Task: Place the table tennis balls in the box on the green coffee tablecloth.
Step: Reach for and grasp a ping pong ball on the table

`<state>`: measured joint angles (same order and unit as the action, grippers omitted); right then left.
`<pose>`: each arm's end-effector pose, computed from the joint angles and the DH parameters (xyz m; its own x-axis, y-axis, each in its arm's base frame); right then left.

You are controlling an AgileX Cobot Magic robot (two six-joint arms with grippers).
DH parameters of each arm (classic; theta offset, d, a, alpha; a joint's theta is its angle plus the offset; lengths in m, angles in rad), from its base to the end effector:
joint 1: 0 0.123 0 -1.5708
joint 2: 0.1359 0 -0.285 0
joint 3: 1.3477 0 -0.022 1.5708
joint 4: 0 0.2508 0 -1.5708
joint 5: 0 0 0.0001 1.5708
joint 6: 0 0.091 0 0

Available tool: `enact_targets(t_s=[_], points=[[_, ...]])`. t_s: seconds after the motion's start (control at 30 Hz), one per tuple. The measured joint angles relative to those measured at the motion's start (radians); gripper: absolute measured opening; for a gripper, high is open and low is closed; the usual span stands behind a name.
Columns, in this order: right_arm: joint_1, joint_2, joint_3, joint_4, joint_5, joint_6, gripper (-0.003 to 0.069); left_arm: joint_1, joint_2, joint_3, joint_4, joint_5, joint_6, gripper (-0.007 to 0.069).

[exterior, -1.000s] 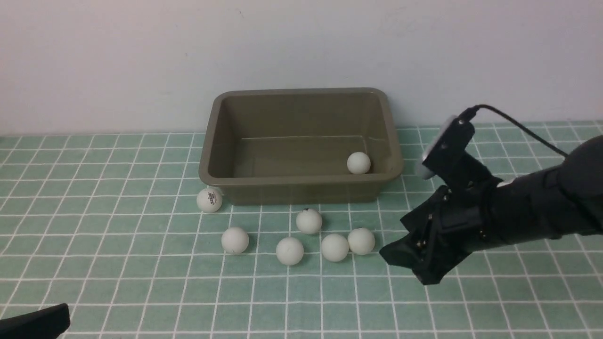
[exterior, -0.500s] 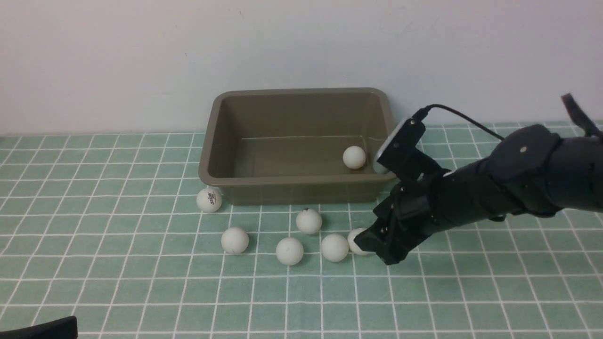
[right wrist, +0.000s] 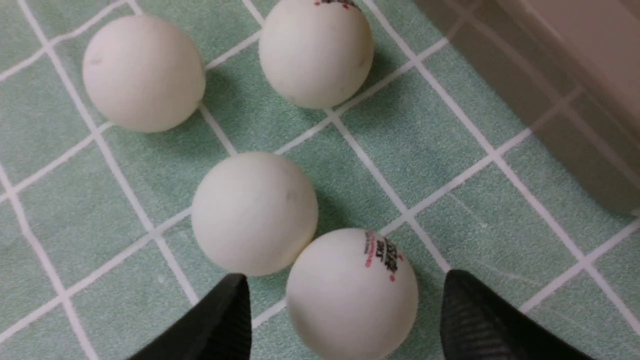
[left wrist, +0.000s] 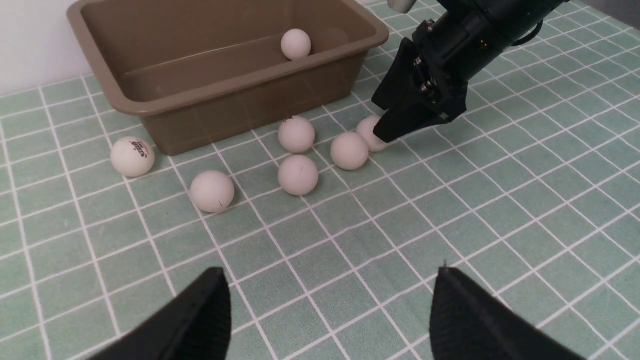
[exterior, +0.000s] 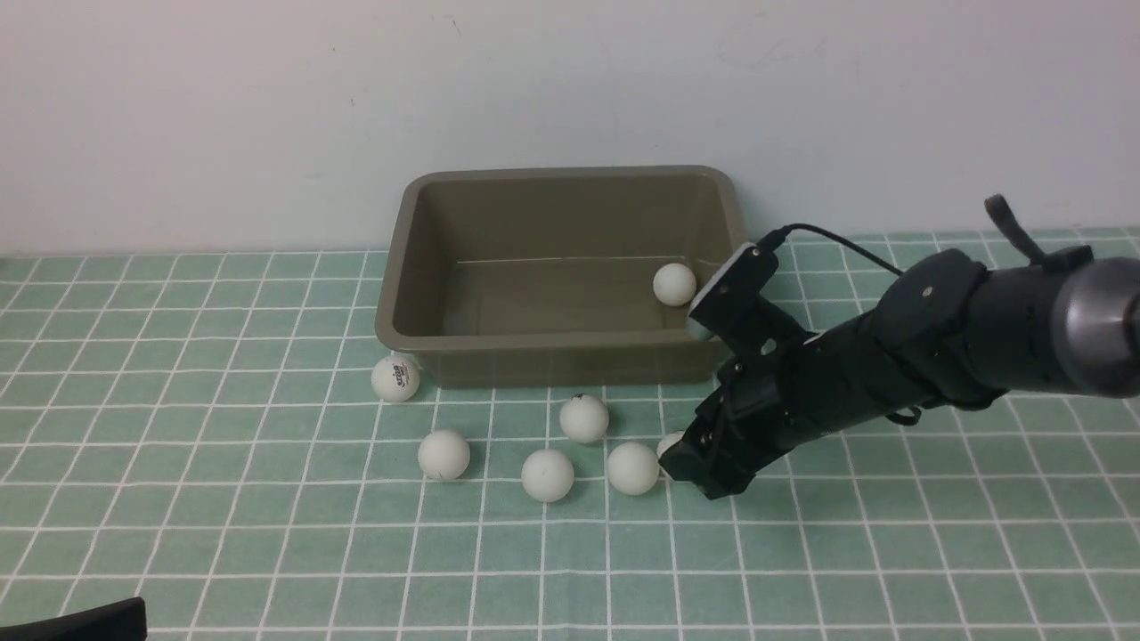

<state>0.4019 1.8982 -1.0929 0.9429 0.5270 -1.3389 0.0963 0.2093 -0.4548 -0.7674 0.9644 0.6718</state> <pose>0.3280 0.1797 0.1575 -0.4669 -0.6450 -0.6049 -0.8449 0.5273 0.0900 0.0331 -0.0490 0.2881 -0.3735 0.1028 -0.9219 0.4970 0.8614 -0.1053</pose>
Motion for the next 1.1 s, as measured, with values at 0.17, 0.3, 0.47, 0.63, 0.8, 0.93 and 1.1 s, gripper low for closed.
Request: enact_targets(t_s=[0.17,0.3,0.47,0.63,0.8,0.93,1.1], points=[[0.000,0.003,0.000,0.001,-0.035,-0.012,0.0462,0.000,0.000,0.000,0.000,0.000,0.000,0.0482],[0.000,0.003,0.000,0.004,-0.042,-0.016,0.0462,0.000,0.000,0.000,0.000,0.000,0.000,0.0482],[0.000,0.003,0.000,0.009,-0.042,-0.017,0.0462,0.000,0.000,0.000,0.000,0.000,0.000,0.0482],[0.000,0.022,-0.003,0.016,-0.042,-0.017,0.0462,0.000,0.000,0.000,0.000,0.000,0.000,0.0482],[0.000,0.035,-0.003,0.024,-0.042,-0.019,0.0453,0.000,0.000,0.000,0.001,0.000,0.000,0.0482],[0.000,0.053,-0.005,0.028,-0.042,-0.034,0.0433,0.000,0.000,0.000,0.001,0.000,0.000,0.0482],[0.000,0.064,-0.005,0.032,-0.042,-0.040,0.0359,0.000,0.000,0.000,0.002,0.000,0.000,0.0482]])
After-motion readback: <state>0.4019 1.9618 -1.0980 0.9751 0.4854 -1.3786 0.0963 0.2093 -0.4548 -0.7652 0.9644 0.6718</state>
